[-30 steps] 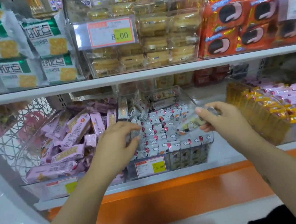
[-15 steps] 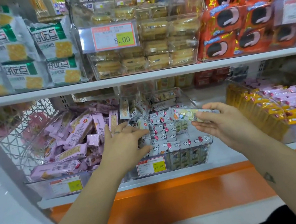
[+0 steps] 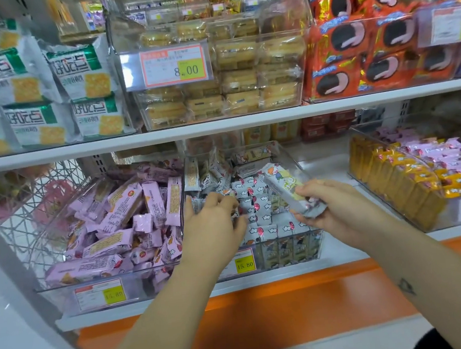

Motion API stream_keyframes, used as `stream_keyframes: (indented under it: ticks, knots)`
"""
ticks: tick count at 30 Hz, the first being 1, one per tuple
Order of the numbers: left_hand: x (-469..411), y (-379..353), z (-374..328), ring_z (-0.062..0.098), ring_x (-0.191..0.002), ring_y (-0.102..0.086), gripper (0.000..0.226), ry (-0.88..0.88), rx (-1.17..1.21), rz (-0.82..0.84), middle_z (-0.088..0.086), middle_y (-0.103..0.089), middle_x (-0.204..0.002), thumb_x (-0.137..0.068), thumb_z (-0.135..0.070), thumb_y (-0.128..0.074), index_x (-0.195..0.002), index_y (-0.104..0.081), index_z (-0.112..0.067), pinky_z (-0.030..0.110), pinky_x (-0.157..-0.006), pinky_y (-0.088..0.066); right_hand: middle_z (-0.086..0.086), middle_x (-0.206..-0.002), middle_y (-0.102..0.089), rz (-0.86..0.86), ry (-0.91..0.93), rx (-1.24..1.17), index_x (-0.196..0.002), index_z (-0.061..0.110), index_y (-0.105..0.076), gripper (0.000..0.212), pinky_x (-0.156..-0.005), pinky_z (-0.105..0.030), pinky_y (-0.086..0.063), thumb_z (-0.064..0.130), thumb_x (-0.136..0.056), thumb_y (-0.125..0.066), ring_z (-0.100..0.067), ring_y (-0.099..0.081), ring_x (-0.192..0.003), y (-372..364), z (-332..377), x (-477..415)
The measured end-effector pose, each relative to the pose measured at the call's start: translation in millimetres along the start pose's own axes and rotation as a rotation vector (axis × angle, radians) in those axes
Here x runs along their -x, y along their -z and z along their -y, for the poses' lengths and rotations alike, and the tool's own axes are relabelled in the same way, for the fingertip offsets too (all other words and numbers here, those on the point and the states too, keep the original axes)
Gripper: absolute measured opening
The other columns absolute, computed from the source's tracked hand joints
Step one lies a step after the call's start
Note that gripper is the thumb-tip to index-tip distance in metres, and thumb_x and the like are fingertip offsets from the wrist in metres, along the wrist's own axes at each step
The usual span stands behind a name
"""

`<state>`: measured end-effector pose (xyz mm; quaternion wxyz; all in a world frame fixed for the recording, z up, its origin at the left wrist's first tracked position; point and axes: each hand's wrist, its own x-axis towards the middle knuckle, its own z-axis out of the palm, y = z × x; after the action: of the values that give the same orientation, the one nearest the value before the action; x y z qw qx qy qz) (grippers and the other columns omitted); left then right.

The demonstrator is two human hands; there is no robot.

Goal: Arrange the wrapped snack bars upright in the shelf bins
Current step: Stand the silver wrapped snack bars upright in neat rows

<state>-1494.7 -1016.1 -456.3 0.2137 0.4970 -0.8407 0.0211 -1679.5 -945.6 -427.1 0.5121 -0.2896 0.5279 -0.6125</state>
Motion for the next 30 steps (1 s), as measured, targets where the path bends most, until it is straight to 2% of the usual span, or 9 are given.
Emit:
stream_keyframes:
  ticks: [4, 6, 9, 15, 18, 20, 22, 25, 30]
  knots:
    - [-4.0, 2.8, -5.6, 0.016, -0.112, -0.053, 0.042, 0.024, 0.202, -0.111, -0.002, -0.050, -0.130, -0.088, -0.023, -0.056, -0.129, -0.048, -0.021, 0.039, -0.114, -0.023, -0.018, -0.100, -0.062, 0.143, -0.059, 0.003, -0.110, -0.001, -0.057, 0.022, -0.066, -0.034, -0.058, 0.000, -0.089, -0.053, -0.030, -0.065, -0.091, -3.3, -2.4, 3.0]
    - [-3.7, 10.5, -9.2, -0.004, -0.097, -0.052, 0.043, 0.038, 0.372, -0.186, -0.008, -0.048, -0.128, -0.087, -0.019, -0.059, -0.129, -0.048, -0.022, 0.022, -0.090, -0.040, -0.017, -0.101, -0.062, 0.163, -0.058, -0.028, -0.110, -0.001, -0.058, 0.021, -0.069, -0.036, -0.059, 0.000, -0.090, -0.050, -0.033, -0.064, -0.098, -4.2, -2.5, 3.8]
    - [0.2, 19.9, -15.5, -0.017, -0.083, -0.048, 0.046, 0.067, 0.669, -0.221, -0.018, -0.045, -0.119, -0.088, -0.017, -0.062, -0.130, -0.047, -0.029, 0.006, -0.066, -0.040, -0.020, -0.108, -0.064, 0.160, -0.055, -0.083, -0.116, -0.003, -0.056, 0.027, -0.080, -0.040, -0.058, 0.001, -0.089, -0.051, -0.035, -0.064, -0.103, -6.2, -3.0, 4.0]
    - [10.0, 18.2, -28.1, -0.011, -0.106, -0.045, 0.054, 0.071, 1.101, 0.063, -0.023, -0.051, -0.122, -0.086, -0.020, -0.067, -0.129, -0.041, -0.040, 0.007, -0.080, -0.040, -0.012, -0.108, -0.070, 0.203, 0.068, -0.126, -0.117, 0.007, -0.057, 0.026, -0.077, -0.035, -0.059, 0.008, -0.092, -0.051, -0.024, -0.069, -0.098, -12.6, -4.3, 11.7]
    - [8.5, 15.5, -28.2, 0.008, -0.117, -0.052, 0.060, 0.126, 1.248, 0.259, -0.006, -0.055, -0.128, -0.083, -0.007, -0.069, -0.132, -0.045, -0.031, 0.033, -0.097, -0.046, -0.008, -0.106, -0.071, 0.226, 0.123, -0.003, -0.115, 0.009, -0.060, 0.024, -0.076, -0.032, -0.058, 0.009, -0.093, -0.051, -0.022, -0.069, -0.098, -10.2, -4.0, 14.0]
    - [8.5, 15.4, -27.2, 0.019, -0.112, -0.058, 0.056, 0.153, 1.300, 0.302, 0.001, -0.057, -0.124, -0.081, -0.005, -0.071, -0.126, -0.049, -0.030, 0.036, -0.091, -0.050, -0.006, -0.103, -0.072, 0.200, 0.151, 0.110, -0.113, 0.010, -0.062, 0.023, -0.077, -0.032, -0.056, 0.011, -0.091, -0.055, -0.020, -0.069, -0.094, -8.8, -3.7, 13.9]
    - [7.6, 14.5, -26.5, 0.022, -0.112, -0.058, 0.049, 0.189, 1.323, 0.302, 0.001, -0.056, -0.125, -0.079, -0.024, -0.075, -0.121, -0.052, -0.037, 0.034, -0.087, -0.049, -0.002, -0.099, -0.073, 0.144, 0.193, 0.224, -0.113, 0.013, -0.062, 0.024, -0.073, -0.029, -0.051, 0.013, -0.089, -0.060, -0.016, -0.069, -0.086, -7.8, -3.4, 13.6]
    - [8.8, 13.6, -26.3, 0.019, -0.117, -0.056, 0.046, 0.210, 1.363, 0.336, 0.000, -0.059, -0.127, -0.073, -0.049, -0.073, -0.114, -0.054, -0.046, 0.046, -0.104, -0.041, 0.001, -0.090, -0.074, 0.093, 0.234, 0.240, -0.112, 0.019, -0.059, 0.027, -0.061, -0.020, -0.046, 0.014, -0.086, -0.065, -0.009, -0.068, -0.074, -8.3, -4.6, 14.8]
    - [7.2, 14.5, -24.3, 0.006, -0.104, -0.060, 0.042, 0.192, 1.330, 0.247, -0.003, -0.059, -0.123, -0.088, -0.014, -0.064, -0.118, -0.050, -0.039, 0.019, -0.079, -0.049, 0.001, -0.095, -0.069, 0.032, 0.354, 0.330, -0.103, 0.030, -0.053, 0.029, -0.065, -0.027, -0.051, 0.016, -0.082, -0.069, -0.010, -0.066, -0.072, -6.0, -0.4, 17.5]
